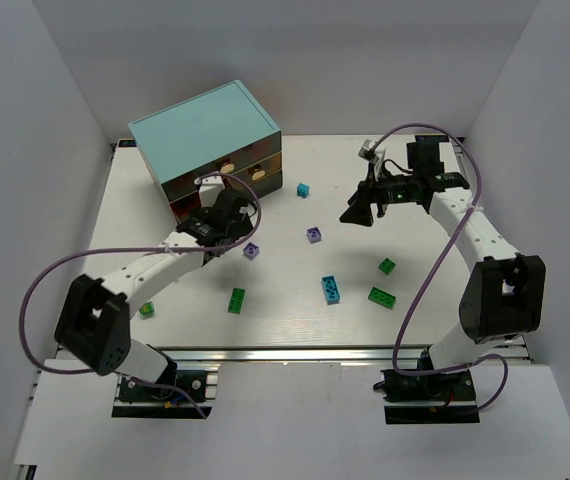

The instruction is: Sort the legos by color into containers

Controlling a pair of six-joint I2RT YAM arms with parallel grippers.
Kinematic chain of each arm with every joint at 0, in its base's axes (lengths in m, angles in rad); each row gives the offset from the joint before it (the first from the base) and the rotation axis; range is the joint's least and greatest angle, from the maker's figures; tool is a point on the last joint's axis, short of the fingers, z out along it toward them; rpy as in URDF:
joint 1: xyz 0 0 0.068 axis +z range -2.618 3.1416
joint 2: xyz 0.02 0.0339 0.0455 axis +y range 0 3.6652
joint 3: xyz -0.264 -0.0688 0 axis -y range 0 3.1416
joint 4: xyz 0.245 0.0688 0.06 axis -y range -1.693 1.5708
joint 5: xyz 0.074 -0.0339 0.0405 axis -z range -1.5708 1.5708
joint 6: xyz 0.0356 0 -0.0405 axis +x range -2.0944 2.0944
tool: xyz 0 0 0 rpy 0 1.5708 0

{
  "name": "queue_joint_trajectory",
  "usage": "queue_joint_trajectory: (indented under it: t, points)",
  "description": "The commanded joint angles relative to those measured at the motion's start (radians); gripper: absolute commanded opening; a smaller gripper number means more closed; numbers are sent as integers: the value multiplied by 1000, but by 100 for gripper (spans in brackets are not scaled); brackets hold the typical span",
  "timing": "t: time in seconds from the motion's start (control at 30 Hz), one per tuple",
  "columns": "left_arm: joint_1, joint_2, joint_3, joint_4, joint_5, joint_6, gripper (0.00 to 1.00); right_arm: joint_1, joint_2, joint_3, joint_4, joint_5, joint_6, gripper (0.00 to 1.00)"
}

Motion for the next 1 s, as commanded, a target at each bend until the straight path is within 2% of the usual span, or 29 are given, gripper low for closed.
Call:
queue_joint_trajectory:
  t: [0.0,0.03,0.07,0.13,0.17,0.23,0.27,0.3,0.4,0.5,0.63,0.7,0.8,0.83,0.9,0.93,0.97]
  points:
    - [-2,-141,-47,29,132,120,86,1,-26,-31,-36,-12,-89,76]
    - [-2,-195,-62,49,208,149,86,6,-30,-39,-44,-15,-102,76]
    - [-2,-218,-73,52,244,171,88,3,-38,-57,-52,-18,-144,75]
    - [-2,-279,-96,28,296,206,85,-3,-46,-75,-106,-68,-205,72]
    - [-11,-298,-108,22,358,216,81,1,-40,-77,-157,-95,-333,70]
    - [-11,-353,-145,-3,399,214,80,1,-27,-74,-318,-156,-476,65]
    - [-11,-370,-158,-11,437,216,80,3,-12,-76,-361,-170,-598,63]
    - [-11,-381,-170,-44,448,214,80,3,-6,-79,-393,-191,-642,60]
    - [-11,-382,-167,-137,469,211,81,3,8,-91,-455,-195,-733,58]
    - [-21,-327,-127,-249,445,191,81,3,-4,-114,-426,-160,-738,62]
    - [-21,-292,-141,-302,404,127,82,5,2,-123,-385,-135,-712,70]
    - [-30,-305,-162,-342,333,18,82,6,9,-115,-378,-132,-680,72]
    - [-30,-396,-220,-437,243,-238,82,5,0,-108,-346,-121,-618,72]
    - [-30,-425,-236,-469,232,-383,82,8,-10,-118,-336,-112,-607,72]
    - [-30,-501,-273,-578,213,-535,82,11,-23,-131,-296,-84,-580,72]
    - [-15,-526,-294,-637,213,-661,83,11,-32,-140,-285,-66,-560,72]
    - [-5,-546,-302,-661,213,-697,84,11,-32,-143,-279,-60,-554,72]
